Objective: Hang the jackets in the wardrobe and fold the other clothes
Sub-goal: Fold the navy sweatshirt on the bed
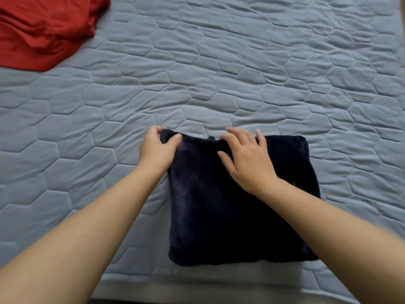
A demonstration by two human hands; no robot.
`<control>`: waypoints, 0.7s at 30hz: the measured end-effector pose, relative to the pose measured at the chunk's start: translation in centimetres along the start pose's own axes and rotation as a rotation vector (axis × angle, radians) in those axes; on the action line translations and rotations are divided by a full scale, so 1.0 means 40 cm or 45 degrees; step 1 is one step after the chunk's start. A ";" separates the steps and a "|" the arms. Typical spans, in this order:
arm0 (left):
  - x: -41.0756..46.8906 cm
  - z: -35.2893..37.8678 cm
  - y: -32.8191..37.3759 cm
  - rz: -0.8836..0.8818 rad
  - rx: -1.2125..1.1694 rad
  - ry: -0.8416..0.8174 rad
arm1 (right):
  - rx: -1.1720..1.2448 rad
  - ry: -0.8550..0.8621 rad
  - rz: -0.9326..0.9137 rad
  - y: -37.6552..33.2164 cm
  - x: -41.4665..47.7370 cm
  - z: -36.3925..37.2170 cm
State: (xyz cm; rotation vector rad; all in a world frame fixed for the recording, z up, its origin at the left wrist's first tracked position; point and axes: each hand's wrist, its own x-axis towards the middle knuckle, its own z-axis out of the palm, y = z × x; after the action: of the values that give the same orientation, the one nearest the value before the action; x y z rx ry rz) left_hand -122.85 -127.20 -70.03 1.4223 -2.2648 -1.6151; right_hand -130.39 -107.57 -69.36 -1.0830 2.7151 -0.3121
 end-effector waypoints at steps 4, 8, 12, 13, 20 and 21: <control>-0.060 0.048 0.071 -0.124 -0.148 0.200 | 0.105 0.174 0.102 -0.008 -0.101 -0.019; -0.274 0.088 0.048 0.492 0.613 0.151 | -0.068 -0.182 0.092 -0.005 -0.154 0.027; -0.322 0.146 -0.030 0.848 1.219 0.071 | -0.136 -0.216 0.127 0.019 -0.098 0.081; -0.303 0.156 -0.049 0.808 1.249 0.034 | -0.145 -0.207 0.111 0.027 -0.086 0.095; -0.211 0.212 -0.207 0.470 1.360 -0.066 | -0.200 -0.020 -0.303 0.152 -0.088 0.184; -0.197 0.223 -0.216 0.496 1.366 -0.028 | -0.189 0.004 -0.322 0.171 -0.085 0.195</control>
State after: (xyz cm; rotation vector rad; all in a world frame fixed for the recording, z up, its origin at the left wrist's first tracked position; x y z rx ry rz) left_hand -116.90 -115.76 -77.12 0.8558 -3.2966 -0.2414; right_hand -130.39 -101.32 -78.29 -1.4718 2.6398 -0.1505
